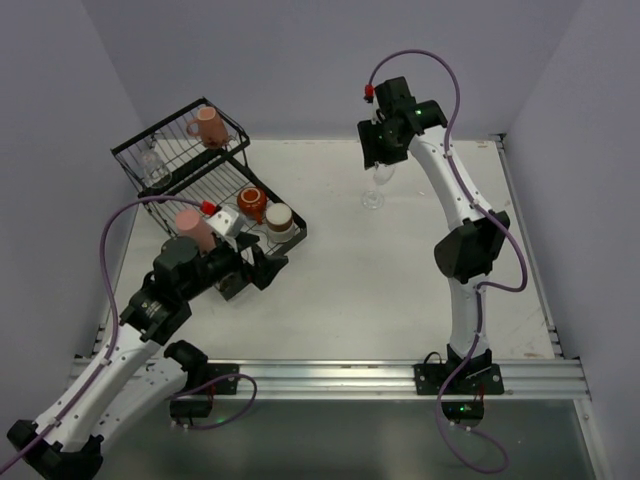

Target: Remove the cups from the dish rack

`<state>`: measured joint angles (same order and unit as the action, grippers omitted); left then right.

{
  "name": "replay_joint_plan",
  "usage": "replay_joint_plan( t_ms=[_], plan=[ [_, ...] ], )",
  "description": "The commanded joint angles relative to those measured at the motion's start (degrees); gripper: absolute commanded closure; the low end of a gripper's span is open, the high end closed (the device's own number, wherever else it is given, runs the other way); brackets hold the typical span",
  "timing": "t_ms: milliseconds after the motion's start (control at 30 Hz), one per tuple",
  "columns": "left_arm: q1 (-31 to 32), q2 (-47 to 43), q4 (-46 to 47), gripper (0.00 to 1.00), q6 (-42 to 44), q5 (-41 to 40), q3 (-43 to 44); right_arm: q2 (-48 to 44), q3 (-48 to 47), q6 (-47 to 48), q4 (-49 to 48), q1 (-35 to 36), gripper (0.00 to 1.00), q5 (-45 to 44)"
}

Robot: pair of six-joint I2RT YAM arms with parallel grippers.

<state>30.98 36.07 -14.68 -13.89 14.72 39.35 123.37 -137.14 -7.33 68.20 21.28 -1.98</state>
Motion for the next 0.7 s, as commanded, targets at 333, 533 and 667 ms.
replay_joint_plan(
  t_ms=[333, 533, 667],
  plan=[
    [-1.1, 2.0, 0.6, 0.00, -1.4, -7.5, 1.2, -10.1, 4.7, -0.8, -12.0, -0.5, 0.28, 1.6],
    [-1.1, 4.7, 0.5, 0.00, -4.4, -12.1, 3.2, -16.8, 8.6, -1.4, -16.8, -0.5, 0.22, 4.2],
    [-1.1, 7.9, 2.9, 0.00, -7.1, -14.4, 4.2, -21.1, 10.5, -2.5, -19.8, -0.4, 0.20, 6.1]
  ],
)
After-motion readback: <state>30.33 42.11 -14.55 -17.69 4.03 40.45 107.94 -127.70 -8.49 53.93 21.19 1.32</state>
